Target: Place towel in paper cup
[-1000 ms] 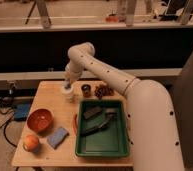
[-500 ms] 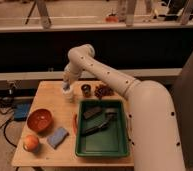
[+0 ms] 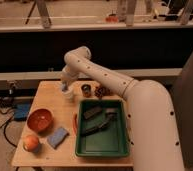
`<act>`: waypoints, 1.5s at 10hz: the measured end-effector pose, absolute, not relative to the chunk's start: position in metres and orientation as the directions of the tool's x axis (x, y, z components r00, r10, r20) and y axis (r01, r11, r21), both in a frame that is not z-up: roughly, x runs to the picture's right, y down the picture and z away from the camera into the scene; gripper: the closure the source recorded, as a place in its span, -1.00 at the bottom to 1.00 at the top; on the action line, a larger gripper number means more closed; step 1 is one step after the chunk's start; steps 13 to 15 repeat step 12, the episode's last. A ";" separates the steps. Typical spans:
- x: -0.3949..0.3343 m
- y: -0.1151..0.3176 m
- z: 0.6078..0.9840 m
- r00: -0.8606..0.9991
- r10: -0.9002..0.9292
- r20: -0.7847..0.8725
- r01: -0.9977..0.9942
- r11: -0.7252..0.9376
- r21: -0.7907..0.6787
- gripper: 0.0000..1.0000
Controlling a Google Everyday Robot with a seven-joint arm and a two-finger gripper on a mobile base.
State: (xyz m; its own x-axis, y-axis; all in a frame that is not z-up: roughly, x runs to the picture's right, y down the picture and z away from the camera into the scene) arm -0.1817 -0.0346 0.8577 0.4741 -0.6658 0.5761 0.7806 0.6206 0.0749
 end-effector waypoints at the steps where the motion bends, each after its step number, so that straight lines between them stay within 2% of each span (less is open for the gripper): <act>1: -0.184 -0.034 0.859 0.474 -0.666 0.576 0.782 0.619 0.072 0.50; 6: -0.183 -0.036 0.865 0.493 -0.657 0.570 0.775 0.629 0.054 -0.52; 8: -0.182 -0.036 0.866 0.500 -0.652 0.570 0.775 0.631 0.042 -0.60; 15: -0.181 -0.038 0.870 0.519 -0.625 0.584 0.764 0.645 0.010 -0.60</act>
